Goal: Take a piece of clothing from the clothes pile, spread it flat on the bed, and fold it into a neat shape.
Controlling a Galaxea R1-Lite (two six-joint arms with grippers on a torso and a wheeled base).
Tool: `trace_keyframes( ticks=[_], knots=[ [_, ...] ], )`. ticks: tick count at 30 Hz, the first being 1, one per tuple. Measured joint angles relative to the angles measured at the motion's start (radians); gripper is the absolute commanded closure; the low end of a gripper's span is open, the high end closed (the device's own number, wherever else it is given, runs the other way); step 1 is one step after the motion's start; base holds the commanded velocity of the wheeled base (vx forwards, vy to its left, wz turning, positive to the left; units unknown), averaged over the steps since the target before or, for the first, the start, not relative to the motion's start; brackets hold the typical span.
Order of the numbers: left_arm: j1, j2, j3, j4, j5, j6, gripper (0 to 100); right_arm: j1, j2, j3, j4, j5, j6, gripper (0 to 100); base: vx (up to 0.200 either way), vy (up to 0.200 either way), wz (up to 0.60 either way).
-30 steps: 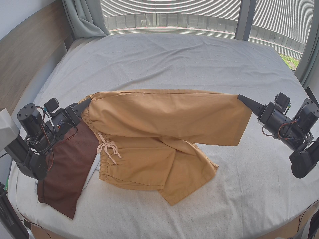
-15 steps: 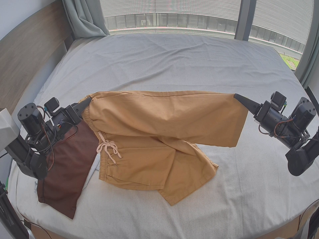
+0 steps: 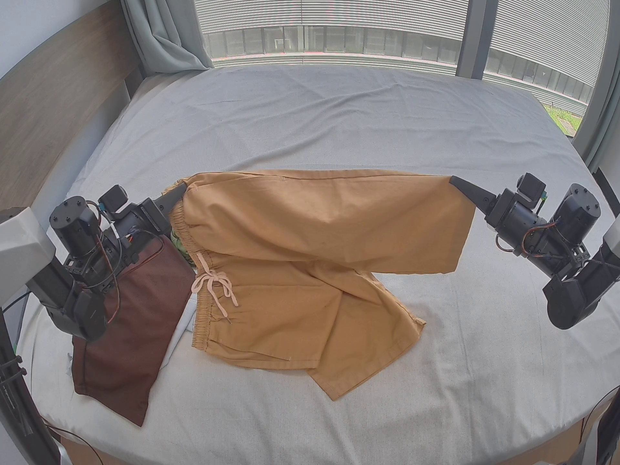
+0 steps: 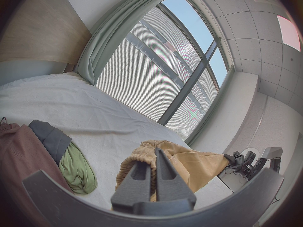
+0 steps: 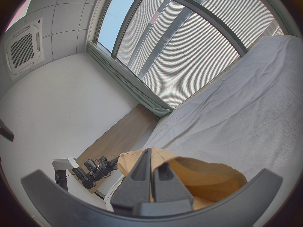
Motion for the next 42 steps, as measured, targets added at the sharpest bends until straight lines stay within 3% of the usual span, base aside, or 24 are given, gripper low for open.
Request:
trace_keyframes(
  ticks=[42],
  knots=[
    [-0.015,0.328,-0.39,0.001,0.149,-0.047,100,-0.055,0.346,-0.338,0.0,-0.004,0.006,100,0.0,0.0,0.0]
  ],
)
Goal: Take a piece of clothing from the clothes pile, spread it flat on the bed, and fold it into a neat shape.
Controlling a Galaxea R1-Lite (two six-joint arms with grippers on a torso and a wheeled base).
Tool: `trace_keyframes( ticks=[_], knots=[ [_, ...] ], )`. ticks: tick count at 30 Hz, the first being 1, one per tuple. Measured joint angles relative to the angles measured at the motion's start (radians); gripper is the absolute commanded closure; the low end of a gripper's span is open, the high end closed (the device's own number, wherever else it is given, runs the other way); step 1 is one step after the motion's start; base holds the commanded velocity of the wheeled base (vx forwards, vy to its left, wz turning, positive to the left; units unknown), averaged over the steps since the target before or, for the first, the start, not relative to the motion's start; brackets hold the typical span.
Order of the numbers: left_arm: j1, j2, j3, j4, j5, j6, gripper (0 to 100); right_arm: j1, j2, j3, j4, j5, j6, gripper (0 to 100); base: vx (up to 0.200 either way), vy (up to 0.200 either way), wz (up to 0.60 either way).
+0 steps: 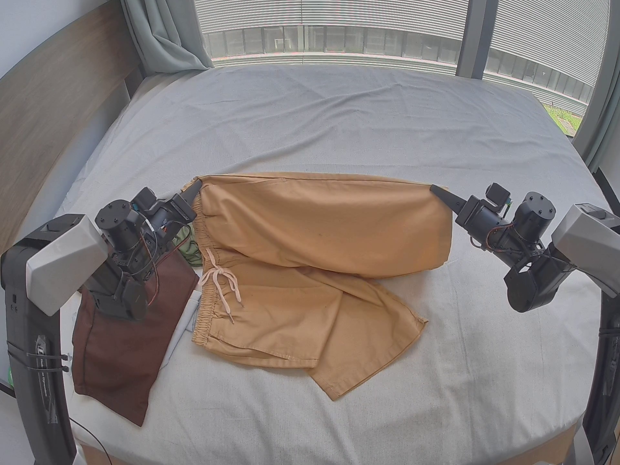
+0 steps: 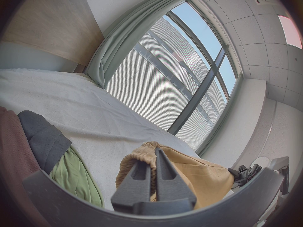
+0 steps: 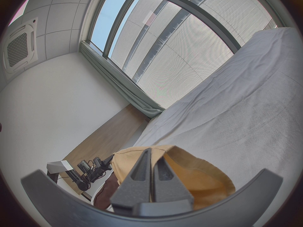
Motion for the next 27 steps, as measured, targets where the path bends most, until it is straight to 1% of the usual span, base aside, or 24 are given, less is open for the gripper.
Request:
trace_keyframes(
  ticks=[12,21,27],
  knots=[
    [0.001,0.057,-0.075,0.001,0.017,-0.007,100,0.0,0.101,-0.172,0.005,-0.007,0.028,100,0.0,0.0,0.0],
    [0.002,0.101,-0.136,0.001,0.036,-0.009,100,-0.001,0.183,-0.291,0.009,-0.006,0.03,100,0.0,0.0,0.0],
    [0.003,0.12,-0.164,0.001,0.048,-0.038,100,-0.003,0.243,-0.383,0.014,-0.006,0.031,100,0.0,0.0,0.0]
  ],
)
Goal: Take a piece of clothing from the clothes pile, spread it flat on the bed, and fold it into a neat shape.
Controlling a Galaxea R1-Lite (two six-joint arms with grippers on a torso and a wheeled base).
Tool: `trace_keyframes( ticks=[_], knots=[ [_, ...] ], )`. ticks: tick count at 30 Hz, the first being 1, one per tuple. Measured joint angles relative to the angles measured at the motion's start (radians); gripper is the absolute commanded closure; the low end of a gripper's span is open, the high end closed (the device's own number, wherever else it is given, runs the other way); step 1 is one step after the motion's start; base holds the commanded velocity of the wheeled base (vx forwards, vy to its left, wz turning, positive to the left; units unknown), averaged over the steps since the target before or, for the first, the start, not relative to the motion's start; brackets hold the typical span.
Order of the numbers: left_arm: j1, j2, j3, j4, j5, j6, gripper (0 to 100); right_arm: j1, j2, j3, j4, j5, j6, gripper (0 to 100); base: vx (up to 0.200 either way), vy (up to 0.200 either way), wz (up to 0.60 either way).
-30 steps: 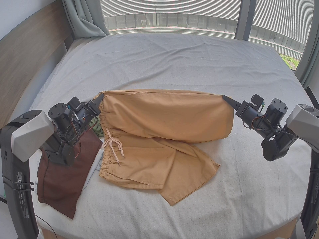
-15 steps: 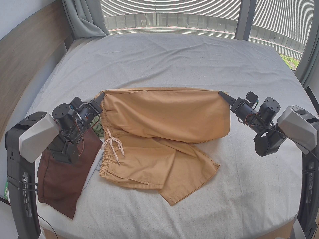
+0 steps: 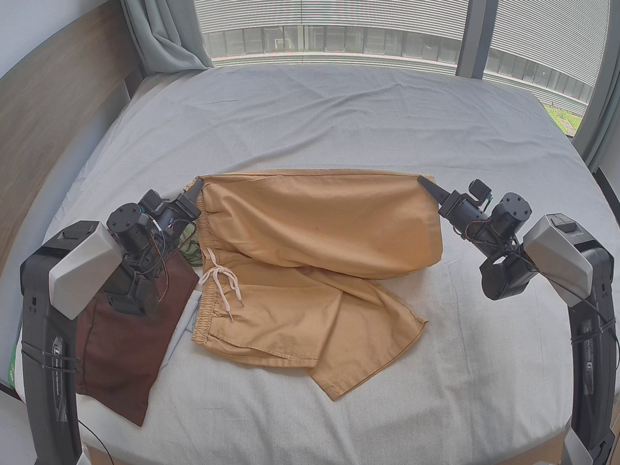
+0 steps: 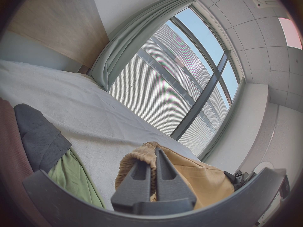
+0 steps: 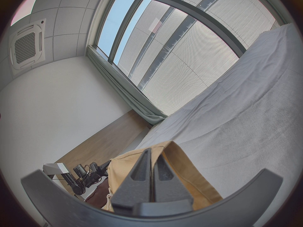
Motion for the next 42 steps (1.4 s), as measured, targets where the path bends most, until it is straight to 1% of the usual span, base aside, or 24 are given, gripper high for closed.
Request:
trace_keyframes(
  ticks=[4,14,28,29,31,32,35,38,42],
  knots=[
    [0.0,0.01,-0.018,0.0,0.005,-0.018,100,-0.003,0.028,-0.045,0.023,0.0,0.0,100,0.0,0.0,0.0],
    [-0.001,0.058,-0.077,0.001,0.007,-0.022,100,-0.005,0.063,-0.105,0.044,0.0,-0.001,100,0.0,0.0,0.0],
    [0.008,0.072,-0.09,0.003,0.002,-0.023,100,0.004,0.08,-0.154,0.098,0.0,-0.001,100,0.0,0.0,0.0],
    [0.008,0.073,-0.091,0.003,0.002,-0.023,100,0.005,0.08,-0.156,0.099,0.0,-0.001,0,0.0,0.0,0.0],
    [0.008,0.074,-0.096,0.003,0.003,-0.023,100,0.005,0.081,-0.159,0.107,-0.002,-0.001,0,0.0,0.0,0.0],
    [0.008,0.075,-0.1,0.004,0.003,-0.023,0,0.005,0.081,-0.162,0.113,-0.003,-0.002,0,0.0,0.0,0.0],
    [0.008,0.076,-0.103,0.016,-0.003,-0.03,0,0.005,0.082,-0.176,0.124,-0.004,-0.002,0,0.0,0.0,0.0],
    [0.008,0.076,-0.099,0.053,-0.003,-0.059,0,0.003,0.082,-0.187,0.131,-0.004,-0.003,0,0.0,0.0,0.0],
    [0.003,0.075,-0.093,0.076,0.002,-0.073,0,-0.002,0.078,-0.173,0.125,-0.004,-0.003,0,0.0,0.0,0.0]
  ],
)
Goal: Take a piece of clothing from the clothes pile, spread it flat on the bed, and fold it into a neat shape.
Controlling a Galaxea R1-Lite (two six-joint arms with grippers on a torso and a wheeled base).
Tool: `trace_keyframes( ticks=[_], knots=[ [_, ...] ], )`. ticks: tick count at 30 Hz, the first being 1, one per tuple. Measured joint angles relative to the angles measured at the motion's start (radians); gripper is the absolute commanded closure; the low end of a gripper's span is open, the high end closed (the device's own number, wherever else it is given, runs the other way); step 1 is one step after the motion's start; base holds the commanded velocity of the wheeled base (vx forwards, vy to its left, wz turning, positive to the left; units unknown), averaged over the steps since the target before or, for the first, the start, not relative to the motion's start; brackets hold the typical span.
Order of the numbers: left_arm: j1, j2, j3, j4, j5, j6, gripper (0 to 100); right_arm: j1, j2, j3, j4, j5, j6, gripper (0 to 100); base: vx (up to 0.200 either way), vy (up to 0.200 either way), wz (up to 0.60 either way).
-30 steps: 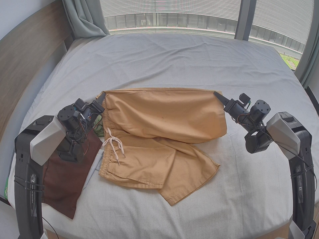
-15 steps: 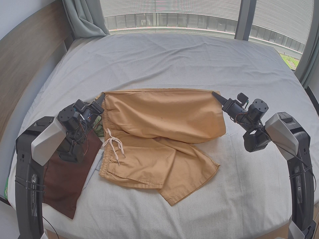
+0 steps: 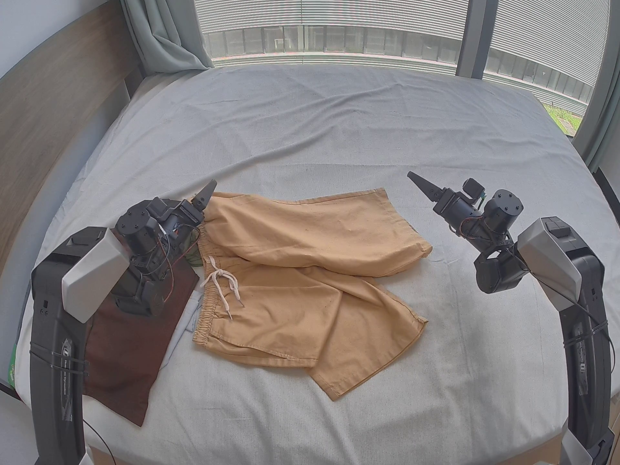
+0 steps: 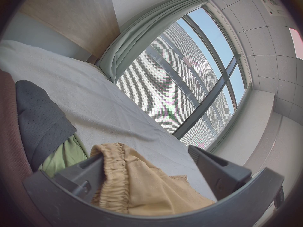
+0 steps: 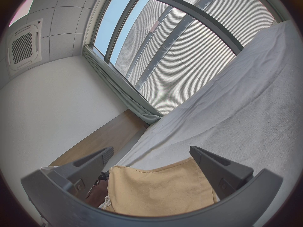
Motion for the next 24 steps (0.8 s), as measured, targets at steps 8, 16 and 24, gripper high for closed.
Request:
trace_keyframes(
  ticks=[8,16,24],
  knots=[
    [-0.004,-0.017,0.077,0.005,-0.001,0.0,0,0.001,-0.045,0.159,-0.057,0.0,-0.006,0,0.0,0.0,0.0],
    [-0.008,-0.094,0.281,-0.029,-0.036,0.006,0,0.013,-0.139,0.386,-0.124,0.0,-0.011,0,0.0,0.0,0.0],
    [-0.003,-0.197,0.462,-0.07,-0.058,0.032,0,0.023,-0.233,0.579,-0.139,0.0,-0.062,0,0.0,0.0,0.0]
  ],
)
